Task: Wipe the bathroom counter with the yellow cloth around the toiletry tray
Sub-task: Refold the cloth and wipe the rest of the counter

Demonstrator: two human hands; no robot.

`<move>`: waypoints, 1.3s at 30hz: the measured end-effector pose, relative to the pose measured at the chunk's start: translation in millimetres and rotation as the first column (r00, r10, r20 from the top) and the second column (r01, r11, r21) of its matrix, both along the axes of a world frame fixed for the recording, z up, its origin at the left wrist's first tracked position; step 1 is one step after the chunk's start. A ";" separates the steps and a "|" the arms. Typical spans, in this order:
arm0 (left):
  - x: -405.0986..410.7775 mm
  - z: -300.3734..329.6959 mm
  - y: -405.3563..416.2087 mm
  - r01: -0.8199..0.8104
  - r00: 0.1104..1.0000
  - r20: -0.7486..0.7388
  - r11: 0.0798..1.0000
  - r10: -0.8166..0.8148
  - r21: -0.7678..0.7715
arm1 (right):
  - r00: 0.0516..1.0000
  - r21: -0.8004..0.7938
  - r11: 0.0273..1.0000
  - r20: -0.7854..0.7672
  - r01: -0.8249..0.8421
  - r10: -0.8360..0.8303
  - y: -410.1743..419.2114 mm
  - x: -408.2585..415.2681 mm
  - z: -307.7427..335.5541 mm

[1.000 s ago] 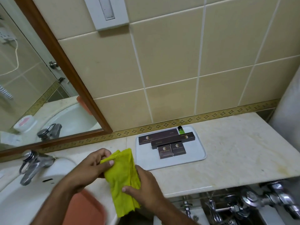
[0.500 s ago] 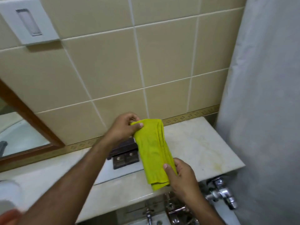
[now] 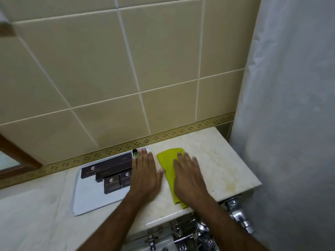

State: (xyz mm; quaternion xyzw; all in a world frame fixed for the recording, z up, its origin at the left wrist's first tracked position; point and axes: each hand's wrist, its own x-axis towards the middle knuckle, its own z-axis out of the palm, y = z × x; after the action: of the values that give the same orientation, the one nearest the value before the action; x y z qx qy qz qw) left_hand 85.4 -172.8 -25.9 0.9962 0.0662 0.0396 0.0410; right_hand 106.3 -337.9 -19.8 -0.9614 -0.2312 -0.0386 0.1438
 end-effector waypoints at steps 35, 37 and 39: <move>-36.8 16.7 7.8 -0.038 0.999 0.028 0.991 0.042 -0.125 | 0.953 -0.191 0.938 -0.039 0.288 -0.300 -61.0 -16.1 -25.1; -67.7 24.9 27.6 -0.095 0.995 0.000 0.983 0.096 -0.154 | 0.963 -0.188 0.950 -0.060 0.249 -0.264 -42.4 -41.9 -24.8; -105.2 31.4 59.2 -0.196 0.981 -0.041 0.968 0.192 -0.156 | 0.974 -0.180 0.964 -0.075 0.198 -0.214 -24.3 -66.0 -27.6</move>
State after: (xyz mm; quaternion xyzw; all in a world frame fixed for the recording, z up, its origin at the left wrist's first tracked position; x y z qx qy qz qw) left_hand -19.8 -113.6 5.5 0.9789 0.1667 0.0255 0.1157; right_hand 40.2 -362.3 -47.3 -0.9898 -0.1254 0.0118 0.0663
